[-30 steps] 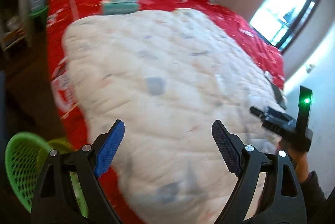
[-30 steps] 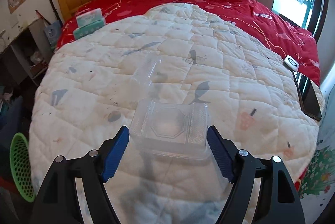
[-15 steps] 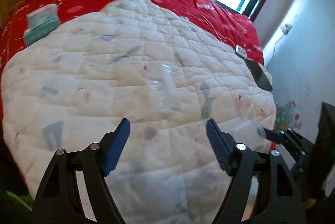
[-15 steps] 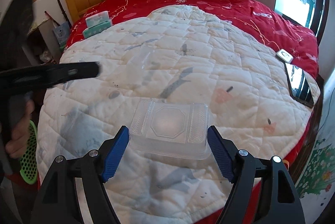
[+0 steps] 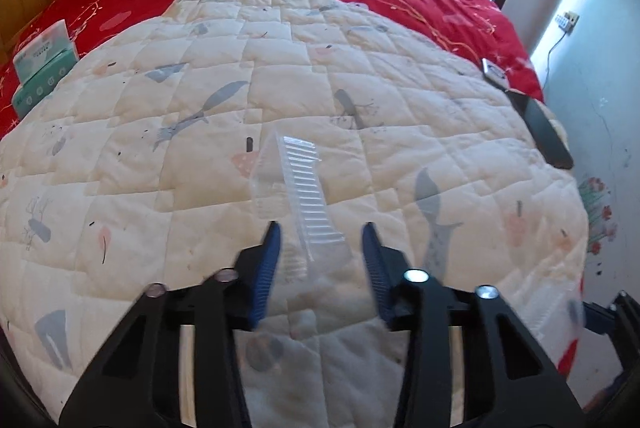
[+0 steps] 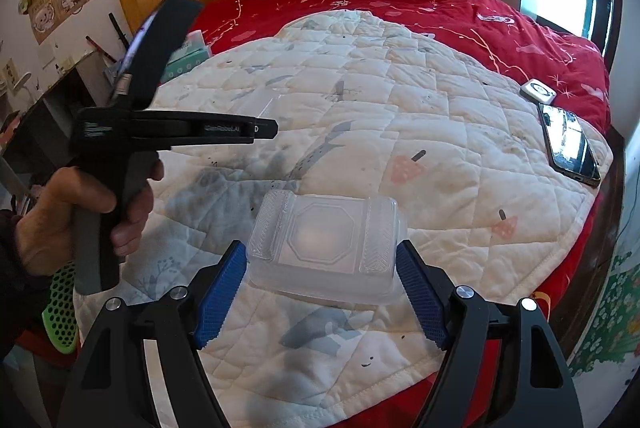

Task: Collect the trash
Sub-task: 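Grasp the clear plastic tray with the right gripper while the left grasps a clear plastic piece, then carry both clear plastic items to the wastebasket and open the left then right gripper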

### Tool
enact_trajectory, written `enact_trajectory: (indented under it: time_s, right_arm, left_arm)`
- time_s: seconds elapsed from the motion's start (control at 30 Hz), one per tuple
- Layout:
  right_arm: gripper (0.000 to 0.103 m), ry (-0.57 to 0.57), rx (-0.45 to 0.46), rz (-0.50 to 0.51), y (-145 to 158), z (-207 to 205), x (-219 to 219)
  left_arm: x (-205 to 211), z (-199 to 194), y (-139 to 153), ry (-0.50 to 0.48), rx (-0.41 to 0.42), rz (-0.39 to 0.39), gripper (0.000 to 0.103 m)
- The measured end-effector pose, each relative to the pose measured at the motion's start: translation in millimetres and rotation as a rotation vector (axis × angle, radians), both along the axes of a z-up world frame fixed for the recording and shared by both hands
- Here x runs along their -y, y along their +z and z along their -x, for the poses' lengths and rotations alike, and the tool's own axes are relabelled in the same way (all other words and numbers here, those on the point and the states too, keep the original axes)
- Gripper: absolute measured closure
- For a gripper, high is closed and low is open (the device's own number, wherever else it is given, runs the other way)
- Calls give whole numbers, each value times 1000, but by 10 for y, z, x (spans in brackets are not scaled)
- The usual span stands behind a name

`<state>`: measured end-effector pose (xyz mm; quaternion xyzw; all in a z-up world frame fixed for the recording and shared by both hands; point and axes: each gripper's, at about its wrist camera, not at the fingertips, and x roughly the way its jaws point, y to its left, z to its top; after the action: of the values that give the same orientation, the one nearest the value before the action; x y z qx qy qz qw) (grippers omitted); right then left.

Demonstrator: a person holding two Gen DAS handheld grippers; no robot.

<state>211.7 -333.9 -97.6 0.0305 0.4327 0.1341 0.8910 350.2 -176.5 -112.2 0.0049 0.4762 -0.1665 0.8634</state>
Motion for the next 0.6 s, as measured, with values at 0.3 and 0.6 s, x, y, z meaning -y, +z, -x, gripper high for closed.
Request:
enact_trajectory:
  time_s: [0.3,0.6]
  right_arm:
    - [29,16,15,-16,79,139,-119]
    - [29,83,26,-65,233,502,-628]
  left_arm:
    - [-500,401,243,57,25,123,84]
    - [-1344,1328,640,133,85,201,84]
